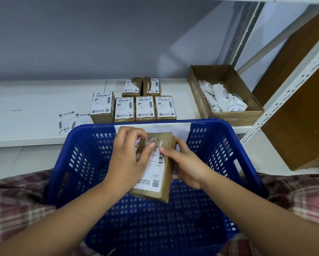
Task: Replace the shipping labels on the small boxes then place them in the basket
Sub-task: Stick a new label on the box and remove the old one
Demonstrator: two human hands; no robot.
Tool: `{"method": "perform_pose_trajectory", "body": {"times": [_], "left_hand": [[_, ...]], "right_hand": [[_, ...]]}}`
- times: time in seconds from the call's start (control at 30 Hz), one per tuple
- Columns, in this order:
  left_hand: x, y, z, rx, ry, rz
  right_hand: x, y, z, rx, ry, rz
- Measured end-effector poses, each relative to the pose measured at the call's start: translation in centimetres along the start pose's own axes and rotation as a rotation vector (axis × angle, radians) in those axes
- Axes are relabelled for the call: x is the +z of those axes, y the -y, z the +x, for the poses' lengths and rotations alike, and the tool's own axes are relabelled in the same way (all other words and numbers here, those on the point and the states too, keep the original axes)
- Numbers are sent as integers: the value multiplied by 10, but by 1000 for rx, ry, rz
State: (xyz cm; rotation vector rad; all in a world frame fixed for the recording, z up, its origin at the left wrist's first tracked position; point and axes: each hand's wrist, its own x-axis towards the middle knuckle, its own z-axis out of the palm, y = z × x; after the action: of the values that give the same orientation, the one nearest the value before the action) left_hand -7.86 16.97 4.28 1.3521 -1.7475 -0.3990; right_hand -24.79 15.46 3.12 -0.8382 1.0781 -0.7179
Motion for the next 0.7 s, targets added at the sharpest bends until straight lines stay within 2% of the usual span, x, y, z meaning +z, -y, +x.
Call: {"method": "perform_pose_trajectory", "body": {"times": [0.07, 0.17, 0.3, 0.7], "left_hand": [[-1, -1, 0, -35, 93, 74], [3, -5, -6, -125, 230, 26], [11, -4, -8, -192, 231, -32], [12, -7, -8, -260, 276, -145]], "right_hand": [[0, -3, 3, -85, -93, 47], [1, -7, 5, -201, -169, 14], [5, -14, 6, -262, -215, -36], [6, -18, 7, -278, -280, -202]]}}
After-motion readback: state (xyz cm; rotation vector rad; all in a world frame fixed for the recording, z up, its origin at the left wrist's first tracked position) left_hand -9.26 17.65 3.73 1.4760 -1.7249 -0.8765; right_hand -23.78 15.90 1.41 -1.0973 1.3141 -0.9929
